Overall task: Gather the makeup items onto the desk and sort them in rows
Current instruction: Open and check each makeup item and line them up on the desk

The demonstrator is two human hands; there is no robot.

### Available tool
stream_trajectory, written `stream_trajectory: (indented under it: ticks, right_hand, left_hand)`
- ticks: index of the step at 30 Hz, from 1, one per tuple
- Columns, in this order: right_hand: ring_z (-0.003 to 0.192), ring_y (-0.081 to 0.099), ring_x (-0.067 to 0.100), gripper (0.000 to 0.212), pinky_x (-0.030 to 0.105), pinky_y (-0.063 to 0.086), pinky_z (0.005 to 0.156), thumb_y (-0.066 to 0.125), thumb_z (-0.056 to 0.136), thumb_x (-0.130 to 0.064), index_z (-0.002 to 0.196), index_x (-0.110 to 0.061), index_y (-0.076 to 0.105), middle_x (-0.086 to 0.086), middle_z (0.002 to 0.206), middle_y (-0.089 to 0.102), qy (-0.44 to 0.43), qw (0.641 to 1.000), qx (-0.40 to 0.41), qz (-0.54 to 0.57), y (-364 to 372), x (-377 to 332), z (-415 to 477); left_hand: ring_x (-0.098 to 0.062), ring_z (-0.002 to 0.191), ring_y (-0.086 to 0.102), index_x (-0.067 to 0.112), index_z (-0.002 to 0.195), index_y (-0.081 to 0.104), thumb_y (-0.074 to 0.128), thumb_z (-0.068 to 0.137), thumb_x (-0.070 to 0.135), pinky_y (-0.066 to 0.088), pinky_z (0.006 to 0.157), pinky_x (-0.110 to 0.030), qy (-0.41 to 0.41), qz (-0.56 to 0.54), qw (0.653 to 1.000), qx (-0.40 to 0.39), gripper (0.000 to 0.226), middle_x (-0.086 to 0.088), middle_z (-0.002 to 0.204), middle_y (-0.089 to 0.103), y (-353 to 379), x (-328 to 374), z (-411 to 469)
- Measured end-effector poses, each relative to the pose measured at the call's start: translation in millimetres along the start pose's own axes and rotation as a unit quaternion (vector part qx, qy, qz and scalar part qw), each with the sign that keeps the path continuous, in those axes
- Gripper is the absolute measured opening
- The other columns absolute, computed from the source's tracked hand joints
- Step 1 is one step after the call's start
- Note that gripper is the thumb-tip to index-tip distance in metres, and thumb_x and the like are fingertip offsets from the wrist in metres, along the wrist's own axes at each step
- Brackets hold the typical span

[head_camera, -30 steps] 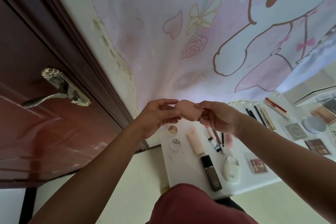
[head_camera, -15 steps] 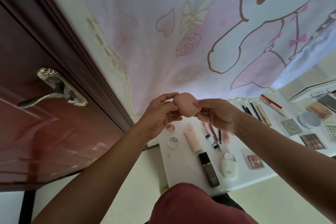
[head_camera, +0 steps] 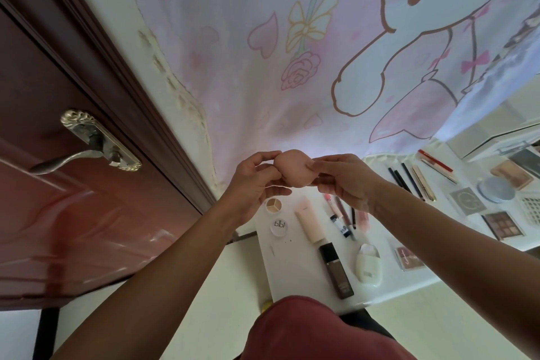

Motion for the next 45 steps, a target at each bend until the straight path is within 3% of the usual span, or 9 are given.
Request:
stream_trajectory:
  ticks: [5,16,22,29,34,36,38,41,45]
  right_hand:
    - [0.064,0.067,0.016,0.024,0.020,0.056,0.057,0.066,0.091,-0.008,0.109,0.008,0.066,0.016,0.087,0.070,-0.002,1.000,-0.001,0.007,1.6,2.0,2.8]
    - [0.084,0.067,0.022,0.038,0.023,0.055,0.063,0.068,0.090,-0.008,0.127,-0.007,0.061,0.015,0.114,0.068,-0.066,0.993,0.016,-0.092,4.3,1.3,4.8]
    - [0.091,0.066,0.017,0.077,0.034,0.056,0.085,0.087,0.071,-0.029,0.138,-0.018,0.051,-0.006,0.127,0.055,-0.154,0.926,0.019,-0.343,10.2,-2.0,2.0]
    - [0.103,0.061,0.011,0.080,0.036,0.054,0.088,0.087,0.066,-0.043,0.135,-0.019,0.054,-0.007,0.124,0.058,-0.217,0.862,0.040,-0.456,11.0,-5.9,-3.1]
    - [0.097,0.064,0.006,0.075,0.035,0.056,0.083,0.080,0.061,-0.053,0.127,-0.021,0.061,-0.011,0.118,0.063,-0.224,0.874,0.050,-0.428,8.1,-6.9,-3.1]
    - [0.092,0.067,0.005,0.060,0.034,0.057,0.082,0.078,0.069,-0.047,0.121,-0.022,0.066,-0.012,0.110,0.068,-0.211,0.892,0.035,-0.397,5.5,-7.4,0.8]
    - [0.086,0.070,0.015,0.033,0.038,0.059,0.077,0.071,0.085,-0.040,0.109,-0.018,0.071,-0.006,0.096,0.073,-0.199,0.917,0.011,-0.347,3.6,-8.4,2.8]
    - [0.082,0.069,0.030,0.042,0.041,0.056,0.066,0.055,0.096,-0.044,0.090,-0.005,0.070,0.010,0.082,0.070,-0.179,0.946,0.013,-0.269,-3.4,-9.1,5.9]
    - [0.073,0.073,0.031,0.029,0.035,0.052,0.057,0.045,0.104,-0.024,0.094,-0.007,0.065,0.023,0.089,0.070,-0.164,0.957,0.033,-0.237,-12.8,-1.8,13.4]
  left_hand:
    - [-0.030,0.070,0.067,0.006,0.117,0.058,0.056,0.085,-0.015,0.057,0.067,-0.035,0.030,0.022,0.999,-0.011,0.038,-0.016,0.090,0.069,-5.0,3.2,-1.1]
    - [-0.034,0.070,0.067,0.003,0.114,0.059,0.055,0.086,-0.011,0.058,0.065,-0.033,-0.022,-0.001,1.000,0.018,0.031,-0.019,0.082,0.069,-11.3,-4.4,2.5]
    - [-0.030,0.068,0.065,0.000,0.113,0.057,0.057,0.083,-0.014,0.057,0.066,-0.034,-0.030,0.015,0.999,0.035,0.034,-0.021,0.081,0.067,-15.1,-12.4,4.3]
    - [-0.025,0.062,0.060,0.002,0.107,0.059,0.060,0.078,-0.015,0.050,0.061,-0.033,-0.028,0.059,0.997,0.040,0.034,-0.018,0.076,0.063,-19.2,-13.4,7.6]
    - [-0.025,0.061,0.060,0.003,0.104,0.059,0.059,0.078,-0.017,0.052,0.061,-0.031,-0.019,0.068,0.997,0.041,0.033,-0.017,0.075,0.065,-20.7,-16.6,7.9]
    - [-0.026,0.062,0.061,0.003,0.104,0.059,0.061,0.079,-0.015,0.053,0.062,-0.032,-0.016,0.069,0.997,0.038,0.031,-0.016,0.075,0.065,-23.4,-19.3,8.1]
    - [-0.028,0.062,0.060,0.002,0.105,0.059,0.063,0.081,-0.013,0.053,0.064,-0.032,-0.017,0.070,0.997,0.036,0.029,-0.016,0.074,0.067,-26.8,-23.2,7.9]
    - [-0.029,0.061,0.060,-0.001,0.105,0.058,0.063,0.081,-0.013,0.053,0.061,-0.031,-0.021,0.060,0.997,0.042,0.028,-0.017,0.072,0.067,-27.9,-30.6,5.7]
    - [-0.030,0.063,0.062,0.001,0.102,0.059,0.063,0.080,-0.016,0.054,0.060,-0.029,-0.032,0.053,0.997,0.051,0.028,-0.019,0.076,0.066,-30.9,-42.6,2.6]
Point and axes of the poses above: each hand's wrist, its own z-axis towards the middle knuckle, its own y-axis out of the palm, x = y × z, the point moved 6 cm from there along z, towards the middle knuckle
